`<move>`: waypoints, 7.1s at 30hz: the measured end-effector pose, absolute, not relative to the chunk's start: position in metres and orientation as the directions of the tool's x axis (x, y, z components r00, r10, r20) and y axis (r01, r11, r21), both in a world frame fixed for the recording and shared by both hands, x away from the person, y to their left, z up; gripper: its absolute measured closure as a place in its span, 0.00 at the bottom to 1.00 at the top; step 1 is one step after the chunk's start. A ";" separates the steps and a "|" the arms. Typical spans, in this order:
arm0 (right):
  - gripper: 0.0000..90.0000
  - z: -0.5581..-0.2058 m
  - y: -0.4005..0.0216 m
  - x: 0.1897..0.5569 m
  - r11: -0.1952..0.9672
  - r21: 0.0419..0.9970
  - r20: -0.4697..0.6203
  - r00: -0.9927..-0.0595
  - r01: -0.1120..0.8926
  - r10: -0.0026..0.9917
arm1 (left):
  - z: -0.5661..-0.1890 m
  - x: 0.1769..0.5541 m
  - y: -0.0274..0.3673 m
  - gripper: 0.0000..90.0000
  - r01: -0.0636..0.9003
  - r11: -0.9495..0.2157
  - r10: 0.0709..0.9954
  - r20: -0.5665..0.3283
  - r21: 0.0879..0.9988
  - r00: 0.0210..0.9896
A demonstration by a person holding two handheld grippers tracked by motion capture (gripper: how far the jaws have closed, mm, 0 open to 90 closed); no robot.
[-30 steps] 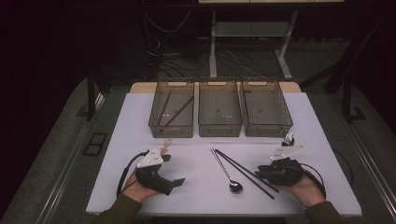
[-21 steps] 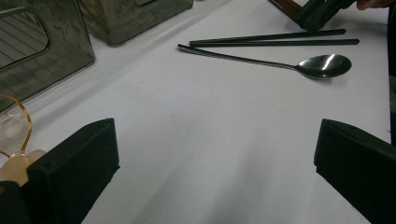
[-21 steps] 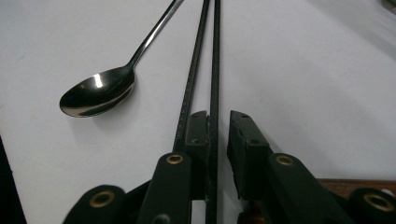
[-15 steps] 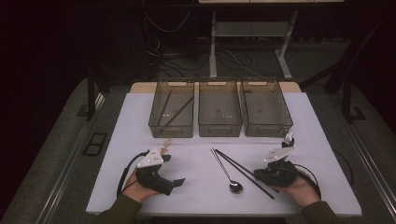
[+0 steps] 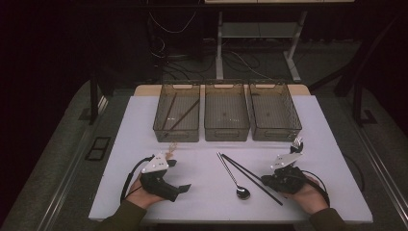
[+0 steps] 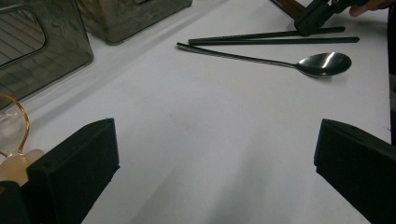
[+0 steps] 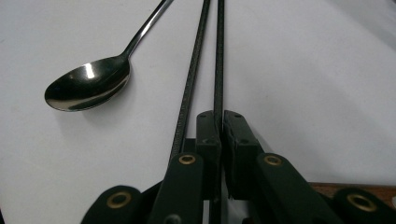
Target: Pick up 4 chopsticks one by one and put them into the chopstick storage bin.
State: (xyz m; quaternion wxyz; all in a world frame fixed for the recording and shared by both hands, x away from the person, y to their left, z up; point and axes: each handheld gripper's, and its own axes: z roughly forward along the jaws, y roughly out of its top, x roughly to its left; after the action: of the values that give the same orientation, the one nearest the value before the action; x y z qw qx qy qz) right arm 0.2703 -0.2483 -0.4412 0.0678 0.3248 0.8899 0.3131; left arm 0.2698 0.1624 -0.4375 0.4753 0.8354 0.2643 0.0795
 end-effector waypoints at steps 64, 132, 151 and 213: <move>0.95 -0.386 -0.281 0.276 0.327 0.823 0.175 -0.756 0.464 0.631 | -0.439 0.269 0.163 0.00 0.349 -0.407 0.475 -0.130 0.844 0.870; 0.95 -0.342 -0.157 0.392 0.325 0.837 0.117 -0.723 0.441 0.681 | -0.438 0.267 0.157 0.00 0.376 -0.418 0.496 -0.140 0.827 0.857; 0.95 -0.353 -0.099 0.435 0.341 0.809 0.114 -0.697 0.479 0.708 | -0.438 0.267 0.156 0.00 0.364 -0.422 0.488 -0.130 0.831 0.863; 0.40 -0.354 -0.078 0.438 0.371 0.786 0.148 -0.735 0.494 0.662 | -0.437 0.267 0.156 0.00 0.345 -0.417 0.474 -0.123 0.841 0.872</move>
State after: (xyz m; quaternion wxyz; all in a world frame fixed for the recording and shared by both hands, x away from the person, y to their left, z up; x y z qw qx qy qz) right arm 0.4382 -0.0785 -0.3541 0.0965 0.3513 0.8224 0.4369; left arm 0.2671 0.1559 -0.4370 0.4817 0.8389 0.2442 0.0669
